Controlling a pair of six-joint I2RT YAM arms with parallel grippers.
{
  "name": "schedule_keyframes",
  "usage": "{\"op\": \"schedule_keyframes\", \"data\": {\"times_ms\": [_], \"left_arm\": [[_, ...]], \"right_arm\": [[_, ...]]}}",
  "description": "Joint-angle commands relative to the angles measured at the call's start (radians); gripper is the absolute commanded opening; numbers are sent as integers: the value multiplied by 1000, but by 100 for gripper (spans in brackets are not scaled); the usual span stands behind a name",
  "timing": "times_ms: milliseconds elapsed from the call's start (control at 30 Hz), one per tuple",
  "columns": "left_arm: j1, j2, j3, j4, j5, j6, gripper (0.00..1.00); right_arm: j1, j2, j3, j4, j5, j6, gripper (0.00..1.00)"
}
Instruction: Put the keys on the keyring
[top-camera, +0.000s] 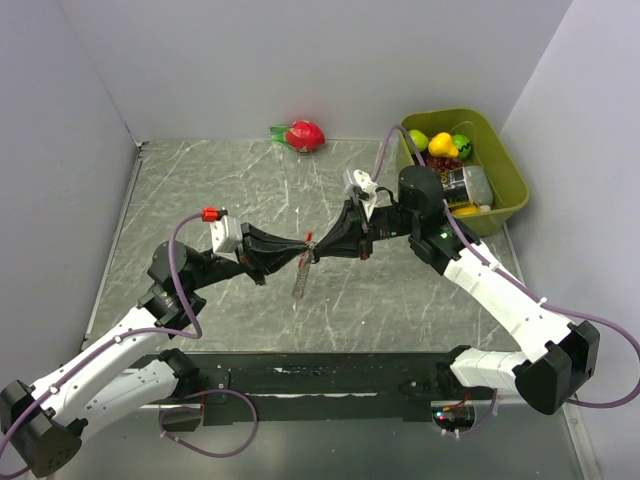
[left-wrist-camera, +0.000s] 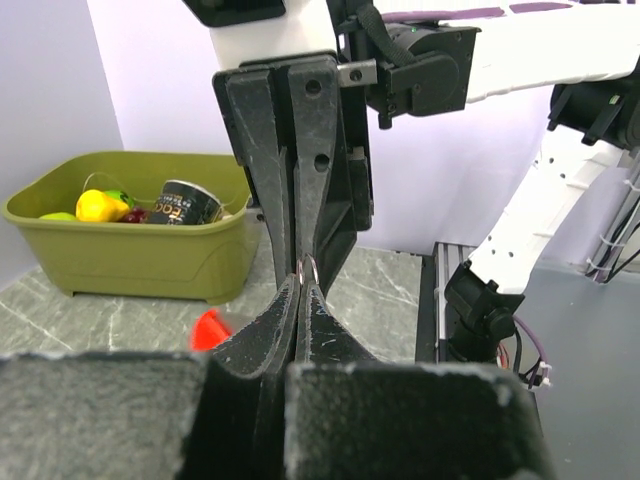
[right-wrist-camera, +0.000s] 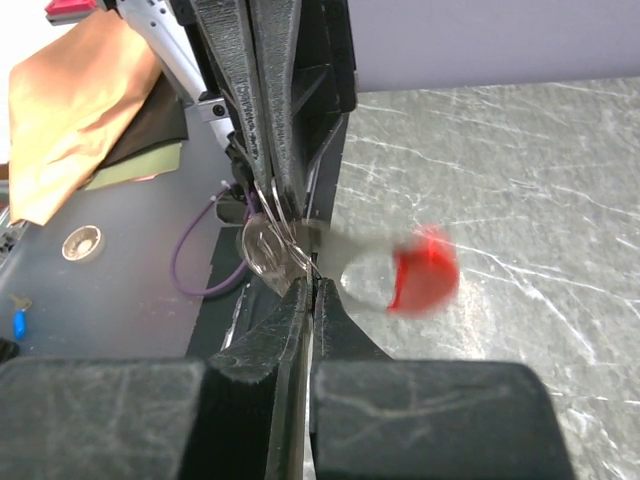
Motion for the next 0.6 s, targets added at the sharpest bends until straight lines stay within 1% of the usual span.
{"op": "schedule_keyframes", "data": {"times_ms": [0, 100, 200, 233, 267, 300, 333, 400, 433, 500, 533, 567], "left_arm": [[-4, -7, 11, 135, -4, -32, 1], [-4, 1, 12, 146, 2, -39, 1], [-4, 8, 9, 157, 11, -50, 1], [-4, 7, 6, 154, 13, -52, 1], [-4, 7, 6, 146, 11, -52, 1], [-3, 2, 3, 143, 11, -52, 1], [-4, -2, 2, 143, 11, -50, 1], [-3, -12, -6, 131, 10, -47, 1], [-4, -15, -6, 123, 10, -43, 1], [-3, -22, -6, 102, 10, -36, 1], [-3, -24, -8, 95, 10, -33, 1], [-4, -28, -9, 92, 6, -32, 1]], "right_arm": [[29, 12, 20, -37, 15, -46, 0], [63, 36, 53, -113, 67, -96, 0], [80, 53, 72, -135, 85, -109, 0], [82, 44, 63, -126, 89, -108, 5], [80, 35, 57, -117, 94, -105, 6], [78, 23, 47, -108, 104, -102, 10], [77, -12, 25, -80, 143, -96, 26], [74, -49, 0, -57, 176, -86, 34], [71, -84, -20, -33, 198, -74, 45], [68, -115, -37, -12, 235, -70, 55], [66, -141, -51, -2, 246, -63, 62], [66, -152, -57, 18, 261, -56, 64]]}}
